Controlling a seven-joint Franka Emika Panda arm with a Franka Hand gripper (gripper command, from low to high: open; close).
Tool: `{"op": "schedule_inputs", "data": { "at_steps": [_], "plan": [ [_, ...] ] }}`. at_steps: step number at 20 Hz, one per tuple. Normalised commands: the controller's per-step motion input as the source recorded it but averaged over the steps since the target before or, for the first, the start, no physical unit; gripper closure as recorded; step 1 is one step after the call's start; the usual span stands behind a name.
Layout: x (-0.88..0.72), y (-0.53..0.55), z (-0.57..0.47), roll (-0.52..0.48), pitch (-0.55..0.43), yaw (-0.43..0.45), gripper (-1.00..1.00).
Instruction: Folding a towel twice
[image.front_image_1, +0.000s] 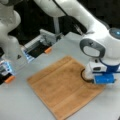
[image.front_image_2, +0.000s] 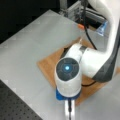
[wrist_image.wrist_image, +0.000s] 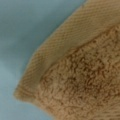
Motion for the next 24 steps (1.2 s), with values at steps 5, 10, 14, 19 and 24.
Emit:
{"op": "schedule_inputs", "data": {
  "at_steps": [5, 10, 14, 19, 24],
  "plan": [
    [0.06, 0.01, -0.11, -0.113, -0.019, 0.012, -1.00],
    [0.01, 0.02, -0.16, -0.111, -0.032, 0.003, -1.00],
    [-0.06, 0.01, -0.12, -0.119, -0.022, 0.011, -1.00],
    [-0.12, -0.02, -0.09, -0.105, -0.012, 0.056, 1.00],
    [-0.14, 0.00, -0.08, -0.104, -0.022, 0.041, 1.00]
  ]
}}
